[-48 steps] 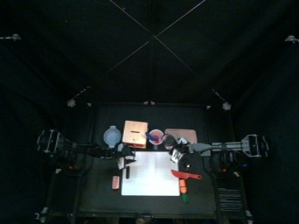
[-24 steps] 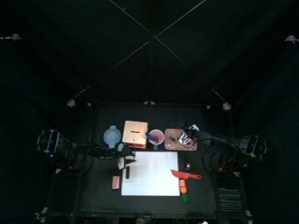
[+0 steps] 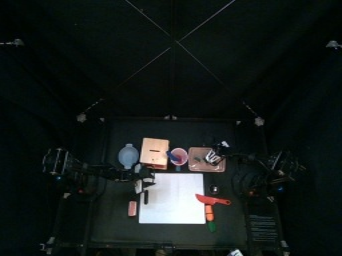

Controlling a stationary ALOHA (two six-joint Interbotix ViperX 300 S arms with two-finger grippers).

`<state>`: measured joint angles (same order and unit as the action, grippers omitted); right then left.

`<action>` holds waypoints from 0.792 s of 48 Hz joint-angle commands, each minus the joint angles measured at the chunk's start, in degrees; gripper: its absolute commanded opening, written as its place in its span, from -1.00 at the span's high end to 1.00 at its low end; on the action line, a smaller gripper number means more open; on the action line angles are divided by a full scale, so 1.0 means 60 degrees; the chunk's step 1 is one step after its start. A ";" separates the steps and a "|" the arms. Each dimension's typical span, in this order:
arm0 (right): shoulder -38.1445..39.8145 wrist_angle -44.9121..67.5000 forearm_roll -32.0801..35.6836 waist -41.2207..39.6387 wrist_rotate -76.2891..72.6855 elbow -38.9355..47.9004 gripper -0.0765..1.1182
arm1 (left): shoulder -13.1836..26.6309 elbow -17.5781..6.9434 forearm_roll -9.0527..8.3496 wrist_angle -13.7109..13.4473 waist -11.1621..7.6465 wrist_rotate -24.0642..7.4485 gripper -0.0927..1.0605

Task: Place sushi on board then cut the sushi with the knife then place the pieces on the plate
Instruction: Place the 4 sushi pieces on the plate

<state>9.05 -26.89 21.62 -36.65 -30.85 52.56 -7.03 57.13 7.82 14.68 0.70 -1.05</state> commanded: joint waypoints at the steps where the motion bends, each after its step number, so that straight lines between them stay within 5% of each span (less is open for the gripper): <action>1: 0.0732 -0.0088 -0.0015 -0.0059 0.0015 -0.0205 -0.48 | -0.0088 -0.0146 0.0000 0.0029 0.0029 0.0000 -0.47; 18: 0.3281 -0.0498 -0.0234 0.0835 -0.0059 -0.0381 -0.48 | -0.0293 -0.0132 0.0146 0.0029 0.0073 0.0015 -0.47; 38: 0.3691 0.0791 -0.0806 0.1626 -0.0059 0.0615 -0.48 | -0.0293 -0.0161 0.0396 0.0029 0.0103 0.0000 -0.47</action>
<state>30.23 -22.68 17.05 -27.33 -31.38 56.51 -8.09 57.13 10.02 14.68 0.97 -0.97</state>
